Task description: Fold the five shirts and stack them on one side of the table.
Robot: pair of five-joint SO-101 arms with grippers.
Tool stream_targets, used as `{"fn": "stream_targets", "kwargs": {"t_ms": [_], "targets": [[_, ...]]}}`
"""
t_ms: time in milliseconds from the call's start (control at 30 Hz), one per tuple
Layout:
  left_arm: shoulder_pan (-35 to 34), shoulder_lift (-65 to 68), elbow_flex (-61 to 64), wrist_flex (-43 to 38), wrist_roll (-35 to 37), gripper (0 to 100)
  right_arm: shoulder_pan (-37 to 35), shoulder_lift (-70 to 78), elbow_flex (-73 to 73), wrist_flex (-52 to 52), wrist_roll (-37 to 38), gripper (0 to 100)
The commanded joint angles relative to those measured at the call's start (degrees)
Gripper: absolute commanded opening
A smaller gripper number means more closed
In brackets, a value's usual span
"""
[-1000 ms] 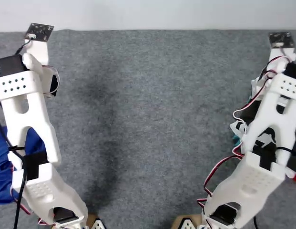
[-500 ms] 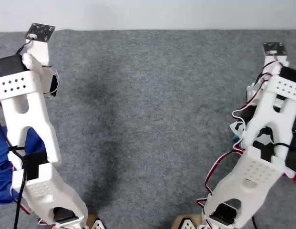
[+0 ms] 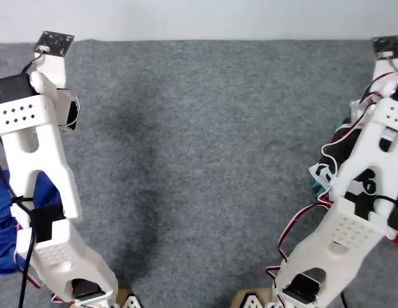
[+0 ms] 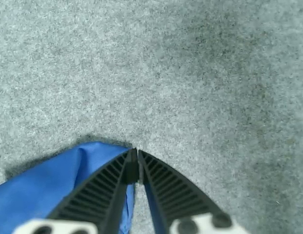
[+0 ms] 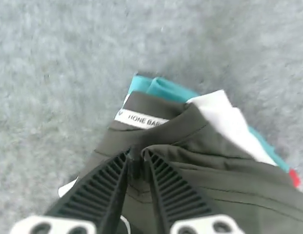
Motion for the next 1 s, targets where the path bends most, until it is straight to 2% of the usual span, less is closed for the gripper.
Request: {"fn": "stream_targets", "kwargs": {"t_ms": [0, 367, 700, 867, 967], "targets": [[0.3, -3.0, -0.1, 1.1, -0.7, 1, 1.1, -0.7, -3.6, -2.9, 0.4, 0.9], [0.2, -3.3, -0.1, 1.2, -0.7, 1, 1.7, 4.1, -3.4, -19.7, 0.4, 0.9], [0.3, -3.3, -0.1, 1.2, -0.7, 1, 3.6, 10.9, -3.6, -30.8, 0.7, 0.9], [0.4, -3.2, 0.0, 1.2, -0.5, 1, 4.4, 10.8, -3.6, -31.5, 0.6, 1.1], [0.4, -3.0, 0.0, 1.2, -0.5, 1, 4.1, 9.2, -5.2, -26.6, 0.4, 7.8]]}}
